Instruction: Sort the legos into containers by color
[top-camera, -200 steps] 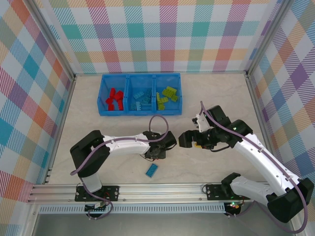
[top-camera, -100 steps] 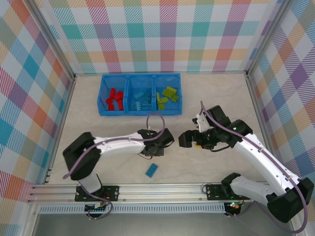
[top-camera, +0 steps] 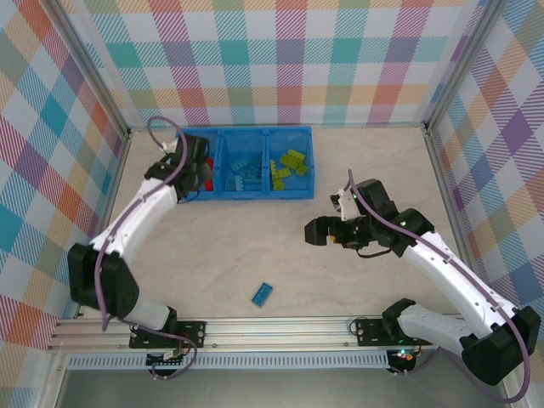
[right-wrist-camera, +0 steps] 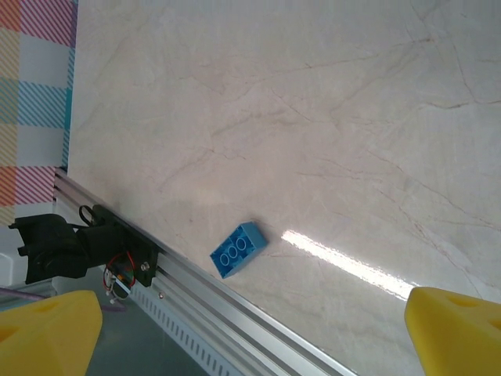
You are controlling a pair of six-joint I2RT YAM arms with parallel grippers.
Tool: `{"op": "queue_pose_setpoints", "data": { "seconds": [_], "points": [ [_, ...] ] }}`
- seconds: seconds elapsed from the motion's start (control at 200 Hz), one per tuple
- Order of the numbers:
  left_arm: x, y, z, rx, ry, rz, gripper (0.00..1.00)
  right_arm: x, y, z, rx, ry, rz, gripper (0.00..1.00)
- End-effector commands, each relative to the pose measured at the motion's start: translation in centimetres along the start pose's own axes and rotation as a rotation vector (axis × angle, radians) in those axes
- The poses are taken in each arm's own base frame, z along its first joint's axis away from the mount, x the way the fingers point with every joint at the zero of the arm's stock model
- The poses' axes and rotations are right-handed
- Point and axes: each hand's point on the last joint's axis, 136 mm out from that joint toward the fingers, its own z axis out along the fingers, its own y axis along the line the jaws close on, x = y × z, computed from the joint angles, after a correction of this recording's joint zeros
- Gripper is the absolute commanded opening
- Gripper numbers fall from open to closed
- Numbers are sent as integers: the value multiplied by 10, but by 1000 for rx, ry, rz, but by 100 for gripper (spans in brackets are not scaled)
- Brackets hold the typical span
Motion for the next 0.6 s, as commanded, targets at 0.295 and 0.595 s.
{"op": "queue_pose_setpoints", "data": {
  "seconds": [0.295, 0.595],
  "points": [
    [-41, -15, 103, -22, 70, -27, 39, 4, -10, -3, 19, -57, 50, 100],
    [-32, -9, 38, 86, 47, -87, 57, 5, -20, 10, 79, -67, 74, 100]
  ]
}}
